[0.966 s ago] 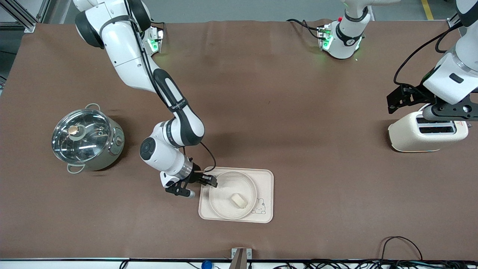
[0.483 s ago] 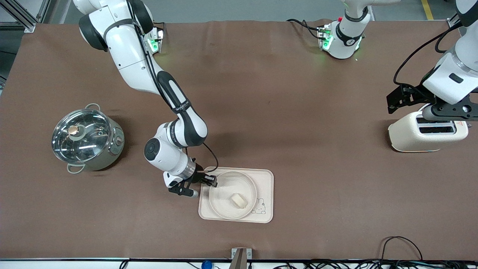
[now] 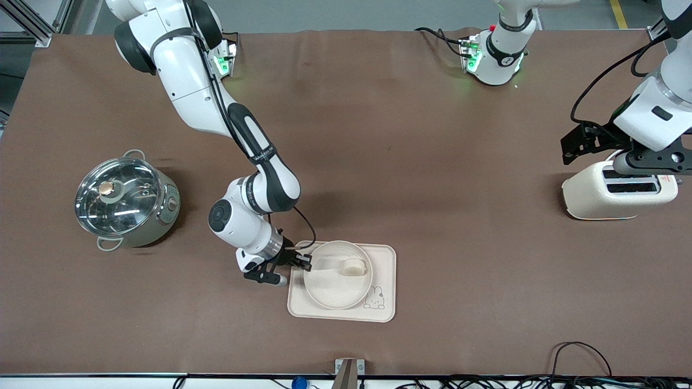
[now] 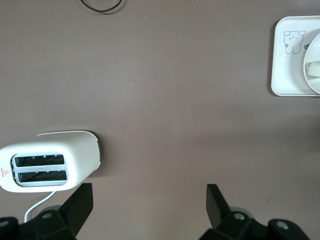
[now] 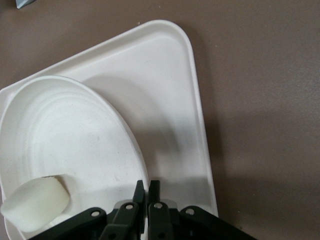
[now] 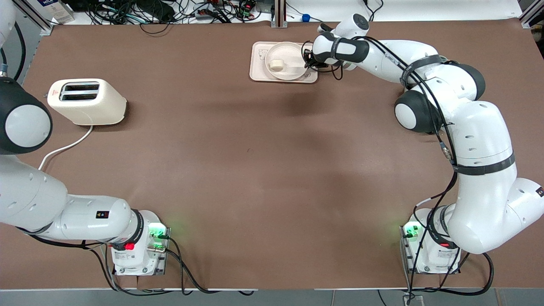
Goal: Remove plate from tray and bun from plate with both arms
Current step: 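Lower the right gripper and grasp the plate rim, then lift the plate off the tray while the left gripper approaches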
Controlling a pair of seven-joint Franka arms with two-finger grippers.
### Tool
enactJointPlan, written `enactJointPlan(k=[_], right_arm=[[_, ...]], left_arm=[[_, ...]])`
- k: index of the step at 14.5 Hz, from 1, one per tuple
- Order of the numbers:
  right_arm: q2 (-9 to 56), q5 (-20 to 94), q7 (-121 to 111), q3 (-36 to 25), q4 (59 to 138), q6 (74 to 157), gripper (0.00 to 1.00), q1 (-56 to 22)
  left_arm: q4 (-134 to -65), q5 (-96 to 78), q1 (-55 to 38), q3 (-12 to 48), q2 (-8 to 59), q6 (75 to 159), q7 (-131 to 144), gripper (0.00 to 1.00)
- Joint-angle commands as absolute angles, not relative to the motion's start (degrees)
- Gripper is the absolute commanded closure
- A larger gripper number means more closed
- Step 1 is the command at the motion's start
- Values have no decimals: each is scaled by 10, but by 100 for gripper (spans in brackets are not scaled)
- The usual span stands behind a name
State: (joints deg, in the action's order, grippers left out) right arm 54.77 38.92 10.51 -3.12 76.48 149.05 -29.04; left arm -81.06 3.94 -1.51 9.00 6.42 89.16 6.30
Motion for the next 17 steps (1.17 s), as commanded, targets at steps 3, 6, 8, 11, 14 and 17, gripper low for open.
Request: enactJointPlan(k=[3,6,8,11,14,17], right_arm=[[518,387,104,-30,780,1488,100,-286],[461,386,83,-27,871,1490,100,-290],[412,386,41,-17,949,1491,100,-289],[340,387,38,-5,1042,1492,100,-292],[294,387,35,13,1119,1507,100,-298],[287,388,38,34,1188,1586,100,-332]], left_arm=[[-802,40,-12,91,69,885,52,0],[-803,41,-22,94,93,884,52,0],[-806,41,-39,98,123,884,61,0],[-816,32,-61,99,130,886,90,0],[-816,28,-102,99,147,894,183,0],[-817,29,-141,98,170,911,260,0]])
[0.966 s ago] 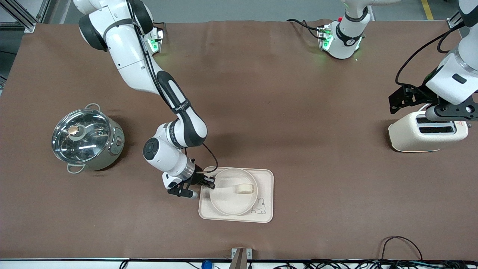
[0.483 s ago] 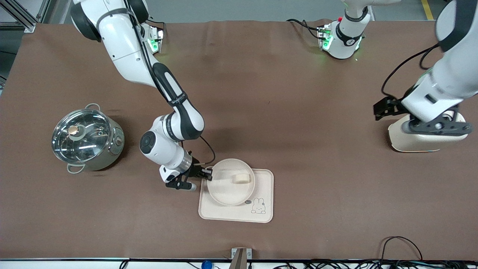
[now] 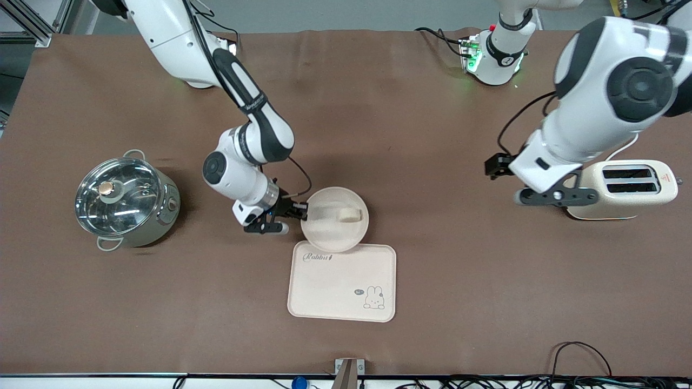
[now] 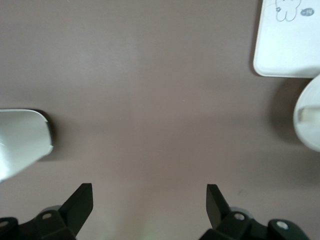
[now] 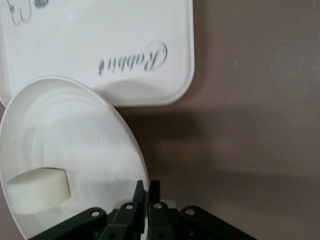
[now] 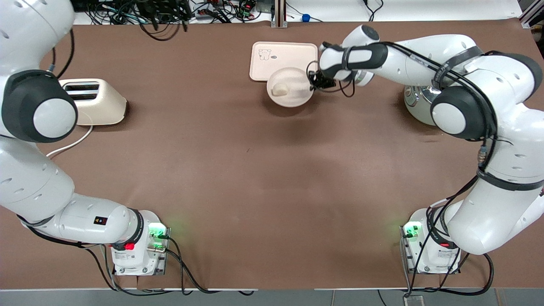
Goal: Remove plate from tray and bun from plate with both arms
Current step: 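Lift the plate off the tray while the left gripper approaches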
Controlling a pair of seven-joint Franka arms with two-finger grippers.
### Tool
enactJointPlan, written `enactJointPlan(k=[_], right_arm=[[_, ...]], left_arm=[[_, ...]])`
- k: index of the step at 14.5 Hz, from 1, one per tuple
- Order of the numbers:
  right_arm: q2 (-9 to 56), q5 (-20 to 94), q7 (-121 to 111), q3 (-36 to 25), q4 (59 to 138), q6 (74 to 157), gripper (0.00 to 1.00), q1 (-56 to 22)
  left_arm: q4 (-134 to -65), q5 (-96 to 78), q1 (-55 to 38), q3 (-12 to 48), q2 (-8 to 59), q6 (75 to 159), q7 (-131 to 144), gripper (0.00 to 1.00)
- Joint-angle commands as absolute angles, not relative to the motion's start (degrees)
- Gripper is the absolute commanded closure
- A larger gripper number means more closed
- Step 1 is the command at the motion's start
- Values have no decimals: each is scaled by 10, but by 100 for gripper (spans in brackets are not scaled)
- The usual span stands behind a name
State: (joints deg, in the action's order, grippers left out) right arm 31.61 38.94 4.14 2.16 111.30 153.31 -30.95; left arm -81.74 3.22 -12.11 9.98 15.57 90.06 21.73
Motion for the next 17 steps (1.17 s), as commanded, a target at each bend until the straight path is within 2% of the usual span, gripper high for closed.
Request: enactJointPlan(k=[1,4,5,6,7,9,13,15,17], right_arm=[[287,388,38,37,1198,1592,100,-338],[283,388,40,41,1218,1593,99,-342],[283,395,45,41,1218,1593,80,-341],[281,421,46,41,1218,1589,24,-338],[275,444,46,40,1219,1586,0,-338],[245,450,50,39,1220,1561,0,-333],[167,444,35,33,1213,1386,0,-215],[142,438,26,32,1216,1349,0,-165],[141,372,14,30,1217,1325,0,-133]], left_arm=[[-823,31,-162,98,173,921,297,0],[-852,38,-200,98,194,993,398,0],[-864,38,-209,98,203,1018,426,0],[-877,38,-219,98,213,1049,469,0],[-890,38,-226,98,221,1076,503,0],[-910,36,-243,99,239,1127,557,0],[-910,34,-291,98,289,1188,736,0],[-908,33,-317,98,309,1224,831,0],[-909,36,-325,99,329,1244,895,0]])
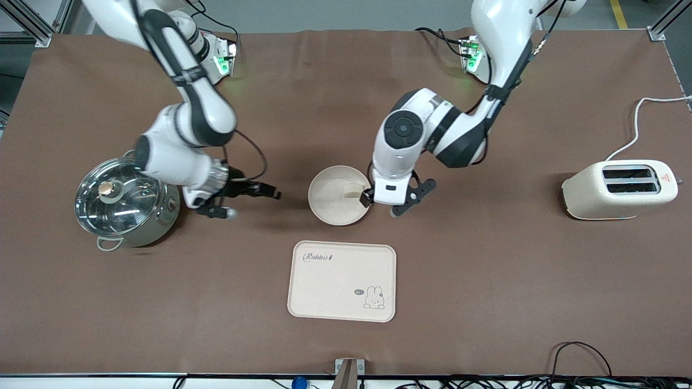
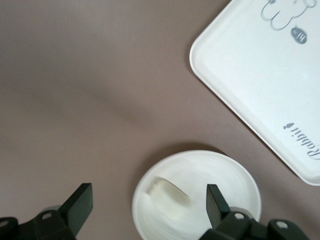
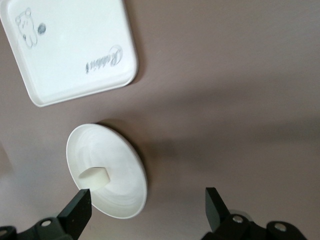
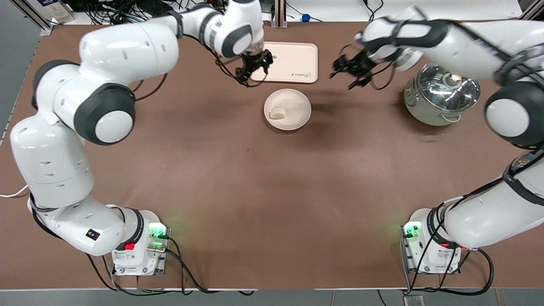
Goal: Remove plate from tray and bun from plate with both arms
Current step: 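Release the plate with the right gripper while the left gripper lowers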
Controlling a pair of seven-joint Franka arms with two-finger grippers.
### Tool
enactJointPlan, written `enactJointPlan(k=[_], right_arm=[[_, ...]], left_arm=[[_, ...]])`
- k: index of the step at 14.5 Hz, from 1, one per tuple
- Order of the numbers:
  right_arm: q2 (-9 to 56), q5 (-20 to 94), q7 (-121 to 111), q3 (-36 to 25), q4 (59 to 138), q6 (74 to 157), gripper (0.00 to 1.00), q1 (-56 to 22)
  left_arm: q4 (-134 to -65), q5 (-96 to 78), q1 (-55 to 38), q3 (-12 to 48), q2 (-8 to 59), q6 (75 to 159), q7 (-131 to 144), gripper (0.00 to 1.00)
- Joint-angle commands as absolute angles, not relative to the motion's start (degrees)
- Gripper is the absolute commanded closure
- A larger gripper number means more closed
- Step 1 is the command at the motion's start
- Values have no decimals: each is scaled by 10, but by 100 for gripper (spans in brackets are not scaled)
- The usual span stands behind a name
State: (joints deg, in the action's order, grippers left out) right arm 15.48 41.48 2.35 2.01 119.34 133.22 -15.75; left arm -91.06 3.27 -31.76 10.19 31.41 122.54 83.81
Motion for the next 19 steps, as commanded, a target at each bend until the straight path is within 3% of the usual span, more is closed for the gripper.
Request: enactJointPlan(k=[1,9,16,17,19], right_arm=[[133,332,15,29,1217,1316,0,-131],[27,100,11,-9,1178,1172,0,-24],[17,25,-38,-9,975,990,0,28],[14,25,-38,-9,960,977,0,29],[4,26,-38,-11,951,973,0,45]], left_arm=[[-909,33,-343,98,341,1256,923,0],[-909,38,-392,97,397,1302,1105,1],[-909,45,-397,93,425,1325,1170,2],[-909,46,-400,92,426,1334,1176,3],[-911,47,-403,92,427,1338,1179,15]])
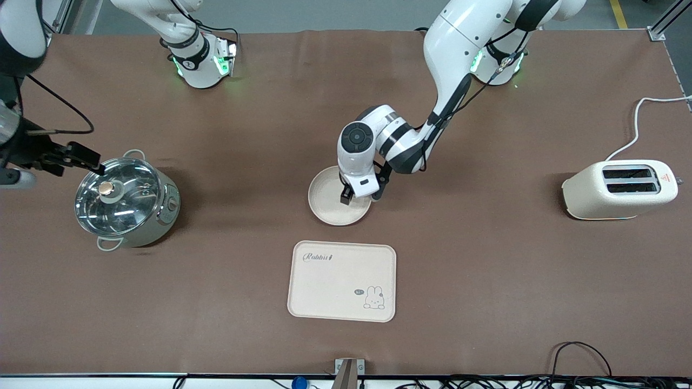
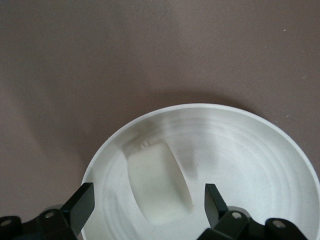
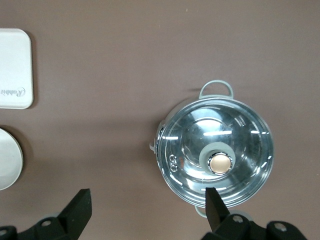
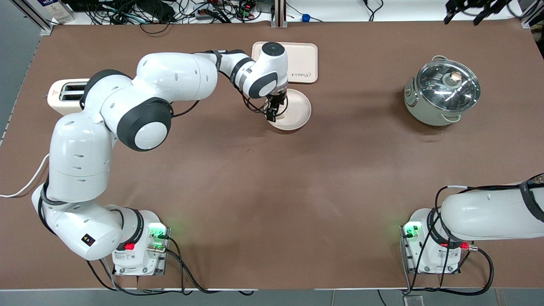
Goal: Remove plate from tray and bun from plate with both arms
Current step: 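Grasp the white bun with the left gripper while the right gripper withdraws, then carry the bun with the left gripper to the white toaster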
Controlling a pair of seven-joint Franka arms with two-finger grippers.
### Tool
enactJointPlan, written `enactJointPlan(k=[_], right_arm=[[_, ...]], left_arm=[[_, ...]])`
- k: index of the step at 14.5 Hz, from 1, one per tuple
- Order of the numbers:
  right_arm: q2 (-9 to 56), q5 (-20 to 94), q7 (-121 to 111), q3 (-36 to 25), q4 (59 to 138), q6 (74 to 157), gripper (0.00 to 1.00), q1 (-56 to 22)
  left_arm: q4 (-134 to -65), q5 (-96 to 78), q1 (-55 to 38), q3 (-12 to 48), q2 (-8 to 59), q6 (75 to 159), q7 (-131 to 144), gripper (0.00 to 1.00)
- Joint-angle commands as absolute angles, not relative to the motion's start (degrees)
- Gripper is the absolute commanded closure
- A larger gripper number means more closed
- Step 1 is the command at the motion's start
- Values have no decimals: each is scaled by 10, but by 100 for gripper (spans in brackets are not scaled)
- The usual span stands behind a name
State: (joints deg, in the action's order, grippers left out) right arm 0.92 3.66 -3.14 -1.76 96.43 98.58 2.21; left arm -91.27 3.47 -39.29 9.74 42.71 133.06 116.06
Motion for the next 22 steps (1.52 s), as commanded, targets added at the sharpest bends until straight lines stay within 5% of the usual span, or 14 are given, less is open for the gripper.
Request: enactJointPlan(k=[1,5,10,12,18,22], right_arm=[[-8,26,-46,-11,951,962,0,56],[-42,5,-54,-11,924,898,0,63],[-37,-15,-49,-7,908,893,0,50],[-37,-14,-48,-8,909,894,0,53],[-36,-10,-54,-10,909,894,0,62],[-36,-10,-53,-8,909,892,0,61]], left_arm=[[-911,47,-403,92,428,1338,1179,19],[-909,51,-403,92,443,1346,1179,21],[-907,57,-398,91,441,1346,1177,72],[-903,74,-403,91,436,1341,1177,84],[-893,133,-290,92,320,1204,1032,84],[-912,131,-173,98,315,1183,877,82]])
